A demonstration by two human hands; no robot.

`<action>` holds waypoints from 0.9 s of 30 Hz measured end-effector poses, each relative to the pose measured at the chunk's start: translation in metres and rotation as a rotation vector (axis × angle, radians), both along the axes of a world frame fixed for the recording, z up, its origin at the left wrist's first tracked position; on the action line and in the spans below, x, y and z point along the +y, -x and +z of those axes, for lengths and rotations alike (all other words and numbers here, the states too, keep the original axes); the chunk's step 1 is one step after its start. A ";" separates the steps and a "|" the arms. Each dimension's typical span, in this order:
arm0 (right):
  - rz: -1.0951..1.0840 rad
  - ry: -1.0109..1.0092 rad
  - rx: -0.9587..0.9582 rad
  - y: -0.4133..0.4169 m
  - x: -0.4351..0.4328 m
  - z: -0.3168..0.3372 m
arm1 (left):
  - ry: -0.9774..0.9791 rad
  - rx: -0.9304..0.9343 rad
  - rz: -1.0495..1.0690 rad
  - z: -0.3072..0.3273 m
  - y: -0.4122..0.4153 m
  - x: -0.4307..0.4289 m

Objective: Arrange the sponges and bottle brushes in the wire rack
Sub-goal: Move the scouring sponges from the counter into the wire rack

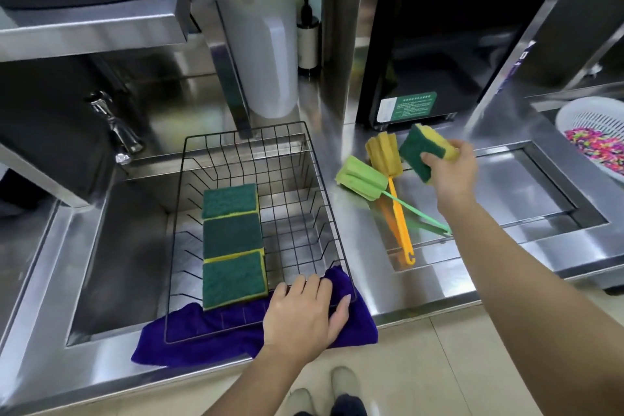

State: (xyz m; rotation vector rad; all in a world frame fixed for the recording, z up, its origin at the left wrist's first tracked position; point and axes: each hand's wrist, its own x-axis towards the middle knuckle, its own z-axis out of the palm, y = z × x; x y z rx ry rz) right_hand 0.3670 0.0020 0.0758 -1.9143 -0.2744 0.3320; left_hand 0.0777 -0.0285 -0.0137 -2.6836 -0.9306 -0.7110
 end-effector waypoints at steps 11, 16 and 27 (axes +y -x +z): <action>0.226 -0.204 -0.148 0.061 0.039 0.039 | 0.050 -0.033 0.231 0.011 0.050 0.017; 0.404 -0.069 -0.113 0.097 0.071 0.019 | 0.042 -0.067 0.291 0.006 0.076 0.024; 0.408 -0.052 0.321 0.152 0.129 -0.020 | 0.025 -0.075 0.283 0.001 0.077 0.023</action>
